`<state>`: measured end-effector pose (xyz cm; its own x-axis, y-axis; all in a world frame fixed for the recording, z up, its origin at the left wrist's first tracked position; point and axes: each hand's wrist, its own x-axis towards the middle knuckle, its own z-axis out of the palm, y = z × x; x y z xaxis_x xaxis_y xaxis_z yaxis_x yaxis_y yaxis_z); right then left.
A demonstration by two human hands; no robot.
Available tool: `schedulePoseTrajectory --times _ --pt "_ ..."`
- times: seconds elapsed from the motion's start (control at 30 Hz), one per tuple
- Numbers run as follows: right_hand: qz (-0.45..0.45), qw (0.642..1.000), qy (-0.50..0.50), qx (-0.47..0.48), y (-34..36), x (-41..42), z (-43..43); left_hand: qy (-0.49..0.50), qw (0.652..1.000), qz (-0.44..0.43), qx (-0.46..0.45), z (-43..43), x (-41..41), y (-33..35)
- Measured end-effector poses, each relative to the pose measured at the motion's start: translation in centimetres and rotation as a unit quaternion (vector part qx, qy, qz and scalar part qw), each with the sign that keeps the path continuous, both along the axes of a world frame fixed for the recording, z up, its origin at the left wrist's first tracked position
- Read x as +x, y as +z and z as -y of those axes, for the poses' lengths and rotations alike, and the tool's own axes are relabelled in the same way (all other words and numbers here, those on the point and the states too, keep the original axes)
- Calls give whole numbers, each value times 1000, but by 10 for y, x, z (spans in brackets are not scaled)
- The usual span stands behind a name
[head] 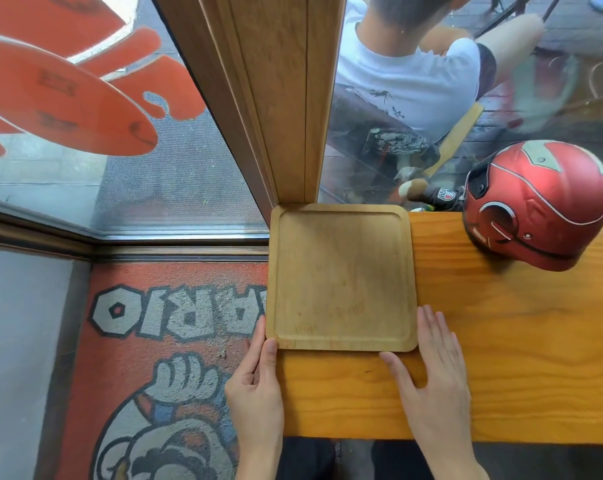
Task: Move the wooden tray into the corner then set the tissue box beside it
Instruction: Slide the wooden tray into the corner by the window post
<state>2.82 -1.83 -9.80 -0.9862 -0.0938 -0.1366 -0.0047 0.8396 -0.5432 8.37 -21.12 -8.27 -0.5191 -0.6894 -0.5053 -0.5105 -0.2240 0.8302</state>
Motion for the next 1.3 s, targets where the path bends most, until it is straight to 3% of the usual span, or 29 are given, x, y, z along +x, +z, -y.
schedulePoseTrajectory --times 0.3,0.5,0.63,0.8,1.13,1.3 --pt "-5 1000 5 -9 -2 0 -1 2 1000 -9 -26 -2 -1 0" --pt "-11 1000 8 -10 -2 0 -1 -28 995 1 -92 -3 0 -2" --pt "5 1000 15 -12 1 4 -5 -166 934 49 -313 -17 7 -11" --pt "17 1000 18 12 1 5 -8 -238 892 30 -383 -29 12 -20" --pt "29 999 30 19 0 4 -8 -218 903 -7 -371 -28 11 -22" --pt "31 997 53 51 11 2 -10 -199 905 74 -368 -50 -8 0"
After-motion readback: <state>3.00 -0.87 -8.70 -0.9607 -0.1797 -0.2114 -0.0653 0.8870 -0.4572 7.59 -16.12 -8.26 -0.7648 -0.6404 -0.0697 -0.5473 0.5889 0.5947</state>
